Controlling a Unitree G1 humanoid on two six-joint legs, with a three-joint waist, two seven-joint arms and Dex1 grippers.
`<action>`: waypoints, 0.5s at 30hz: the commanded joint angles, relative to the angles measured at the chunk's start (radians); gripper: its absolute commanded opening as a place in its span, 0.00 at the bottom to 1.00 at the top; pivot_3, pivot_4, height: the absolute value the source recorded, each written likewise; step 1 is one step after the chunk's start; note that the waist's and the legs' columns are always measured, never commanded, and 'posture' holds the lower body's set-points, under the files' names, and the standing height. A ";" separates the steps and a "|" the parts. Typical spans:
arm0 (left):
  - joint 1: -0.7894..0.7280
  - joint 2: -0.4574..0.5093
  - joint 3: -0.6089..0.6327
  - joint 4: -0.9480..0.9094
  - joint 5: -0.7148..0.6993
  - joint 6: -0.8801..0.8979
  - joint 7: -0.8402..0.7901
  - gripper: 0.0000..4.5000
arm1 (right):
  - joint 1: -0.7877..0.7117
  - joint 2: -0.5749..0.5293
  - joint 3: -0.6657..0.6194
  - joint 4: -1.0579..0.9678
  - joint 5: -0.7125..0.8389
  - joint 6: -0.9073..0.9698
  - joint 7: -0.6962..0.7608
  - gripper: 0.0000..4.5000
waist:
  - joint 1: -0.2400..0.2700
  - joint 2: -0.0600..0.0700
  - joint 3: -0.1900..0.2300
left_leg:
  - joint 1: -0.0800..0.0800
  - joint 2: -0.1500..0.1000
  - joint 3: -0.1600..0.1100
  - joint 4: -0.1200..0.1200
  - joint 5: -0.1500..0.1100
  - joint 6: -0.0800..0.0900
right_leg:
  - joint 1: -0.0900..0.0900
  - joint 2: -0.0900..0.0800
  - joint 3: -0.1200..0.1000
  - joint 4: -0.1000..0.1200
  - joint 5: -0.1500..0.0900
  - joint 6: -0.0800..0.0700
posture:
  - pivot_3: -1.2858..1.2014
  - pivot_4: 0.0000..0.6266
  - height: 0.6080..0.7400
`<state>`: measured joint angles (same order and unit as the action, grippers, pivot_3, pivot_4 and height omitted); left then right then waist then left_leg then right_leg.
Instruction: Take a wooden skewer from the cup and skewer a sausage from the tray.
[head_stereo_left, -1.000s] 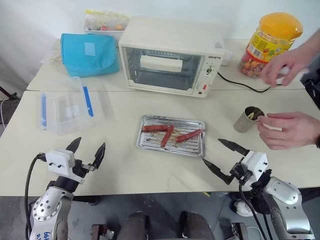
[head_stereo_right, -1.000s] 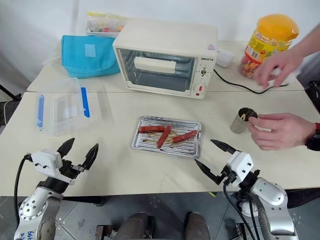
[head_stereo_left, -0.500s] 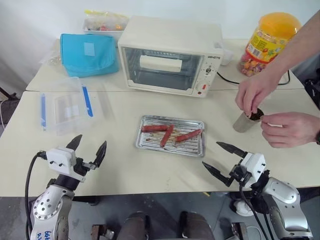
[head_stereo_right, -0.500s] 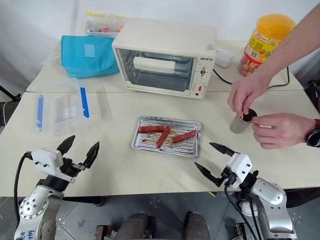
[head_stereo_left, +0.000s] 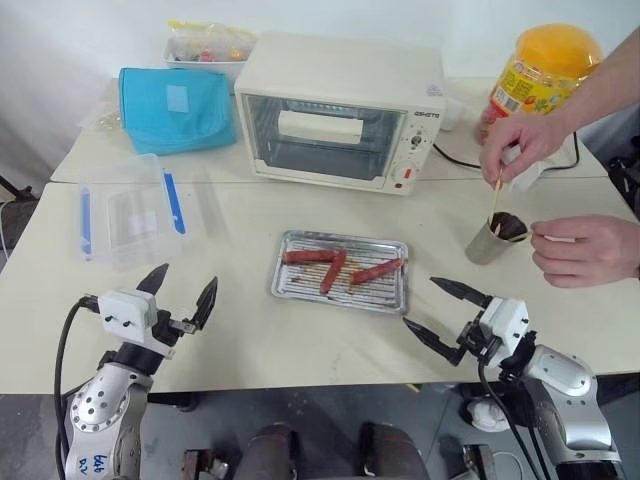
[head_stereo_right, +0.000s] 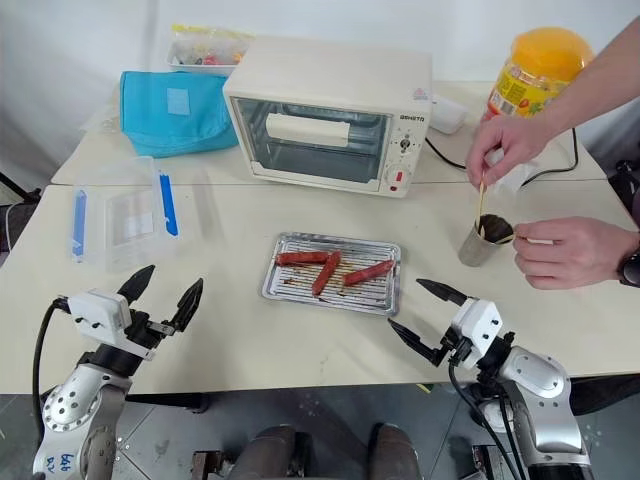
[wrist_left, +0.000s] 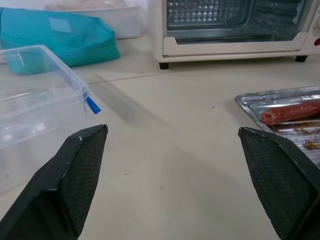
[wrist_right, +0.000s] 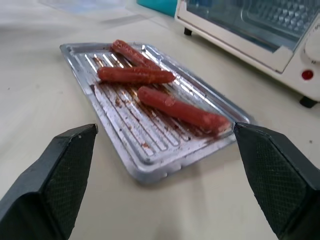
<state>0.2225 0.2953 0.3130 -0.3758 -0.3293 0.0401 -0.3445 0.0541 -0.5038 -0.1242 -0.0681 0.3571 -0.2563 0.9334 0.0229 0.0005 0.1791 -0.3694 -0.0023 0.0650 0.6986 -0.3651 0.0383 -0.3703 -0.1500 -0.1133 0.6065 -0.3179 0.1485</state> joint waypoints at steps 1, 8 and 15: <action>0.007 0.007 0.007 -0.016 -0.018 -0.028 -0.026 0.98 | -0.010 0.003 -0.010 -0.016 0.011 -0.007 -0.018 1.00 | 0.001 0.000 0.000 | 0.000 0.000 0.000 0.000 0.000 0.000 | 0.000 0.000 0.000 0.000 0.000 0.000 | 0.52 0.24 1.00; 0.044 0.046 0.053 -0.034 -0.078 -0.013 -0.093 0.98 | -0.032 -0.013 -0.003 0.003 0.020 0.010 -0.004 1.00 | -0.001 0.000 0.000 | 0.000 0.000 0.000 0.000 0.000 0.000 | 0.000 0.000 0.000 0.000 0.000 0.000 | 0.52 0.24 1.00; 0.089 0.129 0.064 -0.041 -0.141 0.019 -0.206 0.98 | -0.070 -0.022 -0.003 0.043 0.055 0.017 0.068 1.00 | 0.000 0.000 0.000 | 0.000 0.000 0.000 0.000 0.000 0.000 | 0.000 0.000 0.000 0.000 0.000 0.000 | 0.52 0.24 1.00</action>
<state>0.3034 0.3968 0.3552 -0.3820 -0.4406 0.0592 -0.5117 -0.0019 -0.5131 -0.1221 -0.0273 0.3852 -0.2353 0.9823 0.0230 0.0005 0.1792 -0.3696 -0.0021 0.0648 0.6988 -0.3652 0.0383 -0.3703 -0.1500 -0.1132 0.6064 -0.3179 0.1485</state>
